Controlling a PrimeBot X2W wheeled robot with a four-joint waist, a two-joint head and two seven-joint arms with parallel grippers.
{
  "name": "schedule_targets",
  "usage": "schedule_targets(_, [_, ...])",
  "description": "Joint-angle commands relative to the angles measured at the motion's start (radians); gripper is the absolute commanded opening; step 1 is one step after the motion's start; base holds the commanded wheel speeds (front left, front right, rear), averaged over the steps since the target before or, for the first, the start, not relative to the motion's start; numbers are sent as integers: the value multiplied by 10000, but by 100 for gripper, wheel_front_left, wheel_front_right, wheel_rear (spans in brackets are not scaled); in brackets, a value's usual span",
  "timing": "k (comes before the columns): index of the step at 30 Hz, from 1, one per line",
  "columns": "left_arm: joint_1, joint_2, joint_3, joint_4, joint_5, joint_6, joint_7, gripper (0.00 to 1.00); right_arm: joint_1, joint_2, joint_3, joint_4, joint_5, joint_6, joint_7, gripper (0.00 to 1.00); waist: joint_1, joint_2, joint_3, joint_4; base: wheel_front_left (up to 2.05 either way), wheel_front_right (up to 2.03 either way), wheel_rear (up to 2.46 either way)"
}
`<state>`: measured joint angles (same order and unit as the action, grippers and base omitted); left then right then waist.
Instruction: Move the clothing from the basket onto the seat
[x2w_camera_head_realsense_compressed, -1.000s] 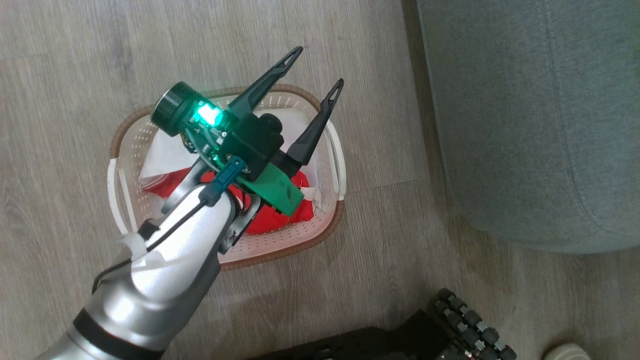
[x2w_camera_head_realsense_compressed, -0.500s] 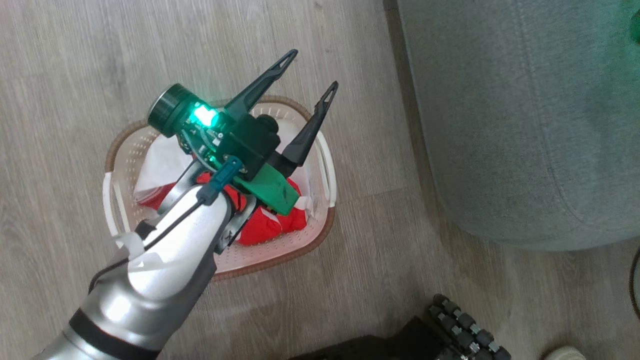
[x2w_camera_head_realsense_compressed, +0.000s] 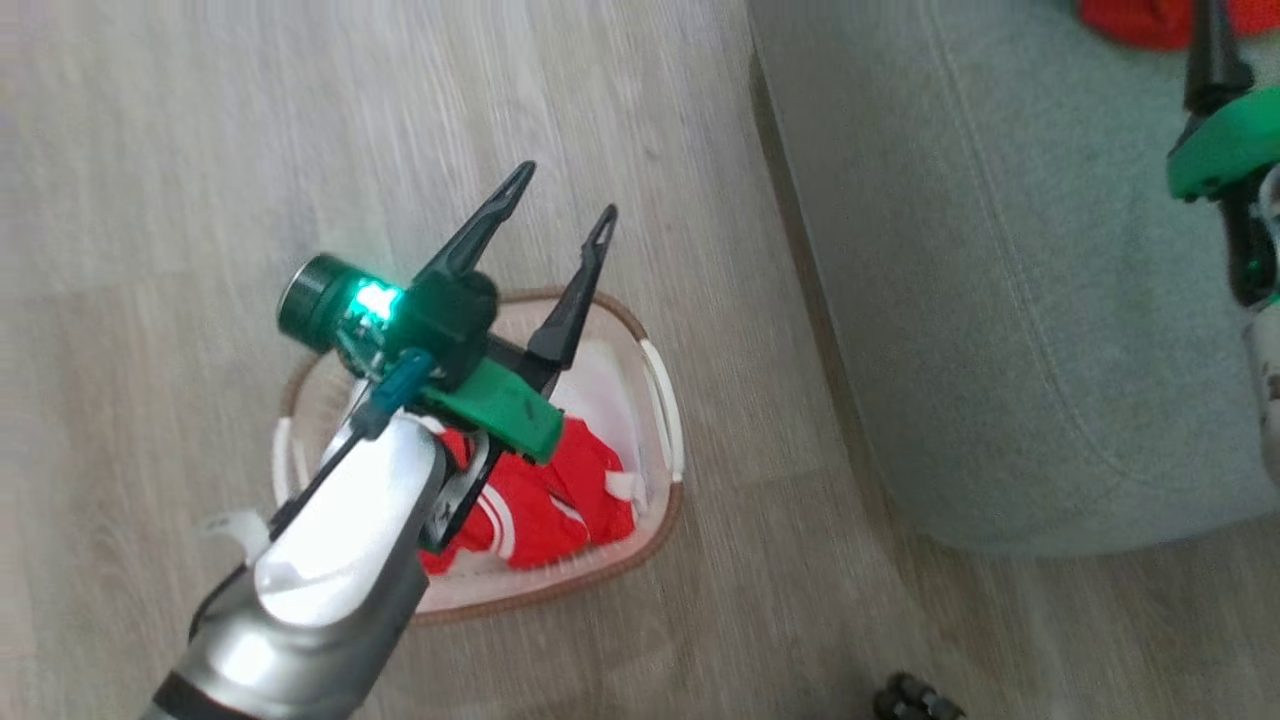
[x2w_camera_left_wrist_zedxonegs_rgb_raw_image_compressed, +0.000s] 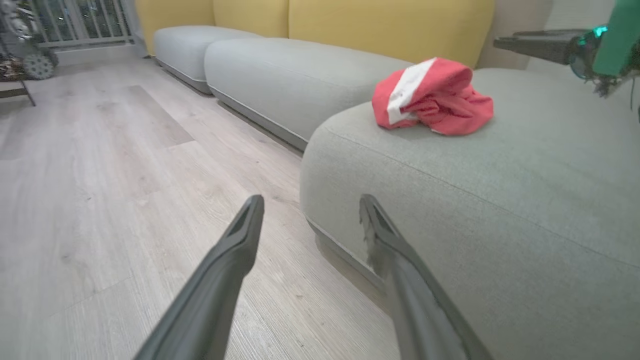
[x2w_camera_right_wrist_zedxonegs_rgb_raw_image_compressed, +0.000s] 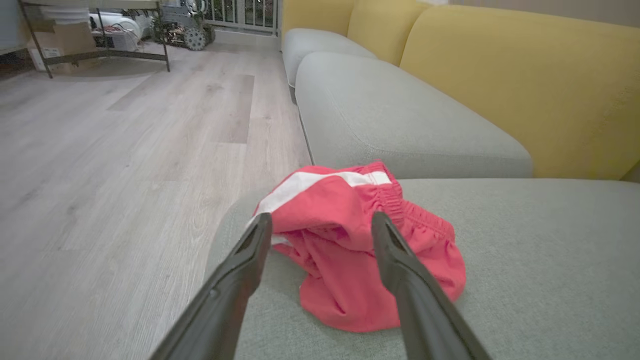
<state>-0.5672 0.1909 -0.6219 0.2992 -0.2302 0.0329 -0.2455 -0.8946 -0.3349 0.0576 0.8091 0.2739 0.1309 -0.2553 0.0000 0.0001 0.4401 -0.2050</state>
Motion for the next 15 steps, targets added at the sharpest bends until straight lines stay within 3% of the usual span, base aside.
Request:
schedule_targets(1, [136, 30, 518, -250, -154, 129, -116, 100, 305, -154, 303, -383, 93, -2, -64, 100, 0, -1, -871, 410, 0, 0, 0])
schedule_targets(15, [2641, -106, 2236, -884, -608, 618, -160, 100, 1844, 749, 1353, -1261, 418, -2, -64, 100, 0, -1, -3044, 1238, 0, 0, 0])
